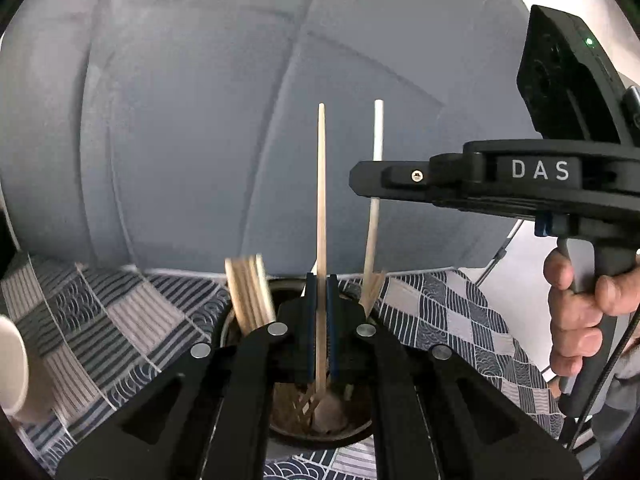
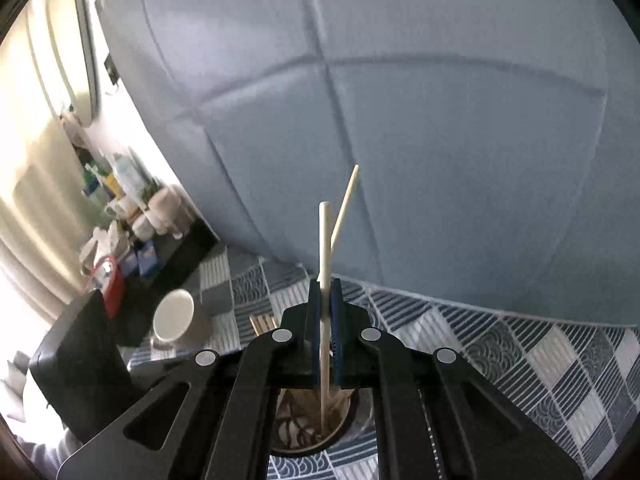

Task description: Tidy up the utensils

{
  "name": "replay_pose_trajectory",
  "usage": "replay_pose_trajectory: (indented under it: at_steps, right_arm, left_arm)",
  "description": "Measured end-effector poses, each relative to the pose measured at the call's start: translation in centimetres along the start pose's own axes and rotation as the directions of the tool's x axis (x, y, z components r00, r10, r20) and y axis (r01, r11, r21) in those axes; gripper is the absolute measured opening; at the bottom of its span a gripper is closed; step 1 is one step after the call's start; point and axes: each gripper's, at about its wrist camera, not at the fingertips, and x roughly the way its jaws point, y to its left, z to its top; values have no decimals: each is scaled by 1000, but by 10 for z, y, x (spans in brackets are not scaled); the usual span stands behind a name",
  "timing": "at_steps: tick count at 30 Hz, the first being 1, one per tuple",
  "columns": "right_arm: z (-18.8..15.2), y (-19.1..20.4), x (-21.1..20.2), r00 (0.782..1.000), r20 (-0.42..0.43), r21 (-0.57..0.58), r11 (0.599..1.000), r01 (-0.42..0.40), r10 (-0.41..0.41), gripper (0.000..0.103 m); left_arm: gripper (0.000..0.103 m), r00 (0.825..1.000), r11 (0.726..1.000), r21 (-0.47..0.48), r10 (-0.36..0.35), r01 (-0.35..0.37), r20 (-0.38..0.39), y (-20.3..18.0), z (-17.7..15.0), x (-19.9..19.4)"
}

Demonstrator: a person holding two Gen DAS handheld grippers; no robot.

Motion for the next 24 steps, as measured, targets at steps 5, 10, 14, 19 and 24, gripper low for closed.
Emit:
replay_pose_trajectory:
  at_steps: [5,10,14,19,24]
  right_arm:
    - [-14,2,7,1000,-24,-35,999,15,-16,5]
    - [-20,1,-2,1000,-4,-18,1000,17,-17,8]
    - [-21,1,-16,999,18,-21,998,51,-51,13]
    - [-29,-2,-35,996,46,9,997,72,-72,36]
    - [-41,-1,-48,994,51,21,995,99,-100,55]
  left_arm:
    - [5,1000,999,26,30,-30,3,-1,-15,0]
    - [5,998,996,62,62,-62,10,-7,-15,-8]
    - [22,995,994,66,86,-88,41,-9,-11,-28]
    - [33,993,990,80,113,-115,37,-11,-12,-41]
    - [49,992,990,65,123,-124,27,-15,-19,-57]
